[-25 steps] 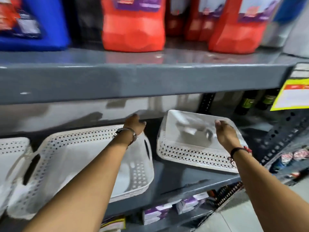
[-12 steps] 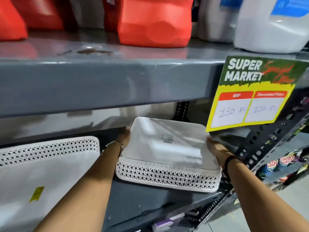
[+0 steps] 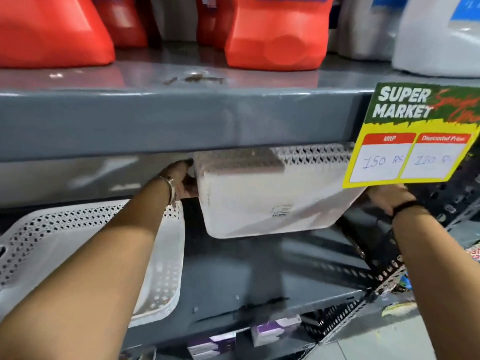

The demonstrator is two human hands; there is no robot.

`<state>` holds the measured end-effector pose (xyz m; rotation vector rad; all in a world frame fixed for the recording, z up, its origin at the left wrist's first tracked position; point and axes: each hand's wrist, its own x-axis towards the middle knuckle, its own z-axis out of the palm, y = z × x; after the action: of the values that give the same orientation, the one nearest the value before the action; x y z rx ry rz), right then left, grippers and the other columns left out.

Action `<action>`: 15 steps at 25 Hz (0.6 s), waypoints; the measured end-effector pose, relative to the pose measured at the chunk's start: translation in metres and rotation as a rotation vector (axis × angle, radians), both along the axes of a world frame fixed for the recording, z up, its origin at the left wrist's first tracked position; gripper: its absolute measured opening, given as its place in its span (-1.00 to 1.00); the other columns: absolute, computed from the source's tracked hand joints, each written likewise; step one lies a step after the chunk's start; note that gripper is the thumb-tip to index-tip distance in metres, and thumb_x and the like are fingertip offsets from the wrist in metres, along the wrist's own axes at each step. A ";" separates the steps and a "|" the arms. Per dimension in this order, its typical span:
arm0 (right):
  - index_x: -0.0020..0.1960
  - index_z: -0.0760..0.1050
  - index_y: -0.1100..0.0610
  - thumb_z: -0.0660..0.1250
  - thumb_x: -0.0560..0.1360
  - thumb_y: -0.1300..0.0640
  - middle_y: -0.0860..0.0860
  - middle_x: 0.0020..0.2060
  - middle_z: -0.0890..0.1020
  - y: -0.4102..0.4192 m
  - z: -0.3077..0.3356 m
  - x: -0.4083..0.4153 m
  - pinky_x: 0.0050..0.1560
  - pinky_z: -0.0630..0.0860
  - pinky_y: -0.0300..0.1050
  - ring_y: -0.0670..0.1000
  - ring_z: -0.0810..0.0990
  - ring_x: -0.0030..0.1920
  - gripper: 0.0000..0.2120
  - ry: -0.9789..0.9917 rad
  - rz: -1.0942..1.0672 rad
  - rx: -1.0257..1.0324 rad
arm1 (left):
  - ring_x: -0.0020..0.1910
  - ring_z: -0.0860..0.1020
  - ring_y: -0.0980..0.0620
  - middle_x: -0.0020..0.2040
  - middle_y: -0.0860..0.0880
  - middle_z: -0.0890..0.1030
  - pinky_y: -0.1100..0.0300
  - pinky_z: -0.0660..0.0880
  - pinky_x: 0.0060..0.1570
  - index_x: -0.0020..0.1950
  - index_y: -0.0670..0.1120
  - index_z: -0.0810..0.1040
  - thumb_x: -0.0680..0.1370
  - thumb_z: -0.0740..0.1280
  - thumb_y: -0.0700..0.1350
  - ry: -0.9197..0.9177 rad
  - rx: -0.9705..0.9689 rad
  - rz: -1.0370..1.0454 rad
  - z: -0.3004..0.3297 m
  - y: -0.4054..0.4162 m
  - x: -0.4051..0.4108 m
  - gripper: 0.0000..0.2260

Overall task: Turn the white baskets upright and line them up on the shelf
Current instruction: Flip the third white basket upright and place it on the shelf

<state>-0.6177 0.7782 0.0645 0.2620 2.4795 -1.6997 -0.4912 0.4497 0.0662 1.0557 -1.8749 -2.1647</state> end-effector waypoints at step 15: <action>0.14 0.55 0.36 0.34 0.44 0.30 0.27 0.13 0.61 0.005 -0.037 0.016 0.07 0.49 0.00 0.20 0.58 0.13 -0.71 -0.055 0.160 0.548 | -0.32 0.50 -0.01 -0.26 -0.15 0.50 0.32 0.62 -0.34 -0.21 -0.27 0.40 0.58 0.17 -0.37 -0.419 -0.325 -0.324 -0.039 0.016 0.044 -0.83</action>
<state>-0.6015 0.7831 0.0277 0.1485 2.7852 -0.9163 -0.4470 0.4655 0.0275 1.2803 -2.6369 -1.7730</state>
